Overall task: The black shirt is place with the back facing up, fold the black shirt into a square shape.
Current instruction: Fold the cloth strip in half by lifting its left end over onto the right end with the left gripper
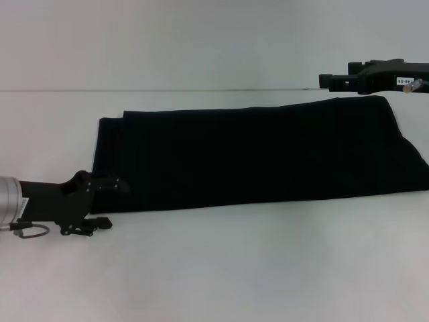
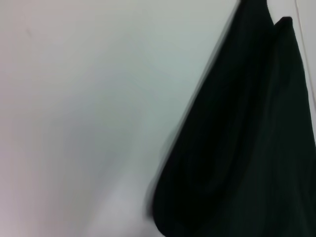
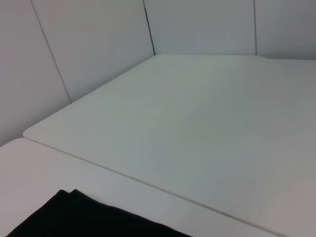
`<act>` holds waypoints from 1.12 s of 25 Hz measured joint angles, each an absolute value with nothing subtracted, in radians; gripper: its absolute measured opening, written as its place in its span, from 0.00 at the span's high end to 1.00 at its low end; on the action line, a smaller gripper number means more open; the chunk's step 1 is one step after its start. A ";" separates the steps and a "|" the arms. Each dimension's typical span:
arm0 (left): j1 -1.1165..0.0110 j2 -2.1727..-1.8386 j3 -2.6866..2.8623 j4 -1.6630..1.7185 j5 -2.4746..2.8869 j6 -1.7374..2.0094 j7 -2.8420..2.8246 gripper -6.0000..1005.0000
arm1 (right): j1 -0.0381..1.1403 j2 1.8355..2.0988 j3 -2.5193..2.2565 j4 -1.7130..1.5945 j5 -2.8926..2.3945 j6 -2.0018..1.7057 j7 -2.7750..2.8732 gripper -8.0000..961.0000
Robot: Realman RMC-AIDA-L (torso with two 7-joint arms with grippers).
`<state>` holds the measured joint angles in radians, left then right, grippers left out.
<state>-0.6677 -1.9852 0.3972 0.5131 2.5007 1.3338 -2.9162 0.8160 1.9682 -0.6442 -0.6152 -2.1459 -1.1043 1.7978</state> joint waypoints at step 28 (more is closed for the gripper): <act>-0.688 -1.981 0.404 0.491 2.494 1.224 -2.904 0.16 | 0.824 1.970 -0.644 -0.618 -2.146 -1.101 1.800 0.08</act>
<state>-0.6877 -1.9810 0.4044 0.4908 2.4943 1.2239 -2.9039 0.8237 1.9697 -0.6442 -0.6182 -2.1460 -1.1008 1.8005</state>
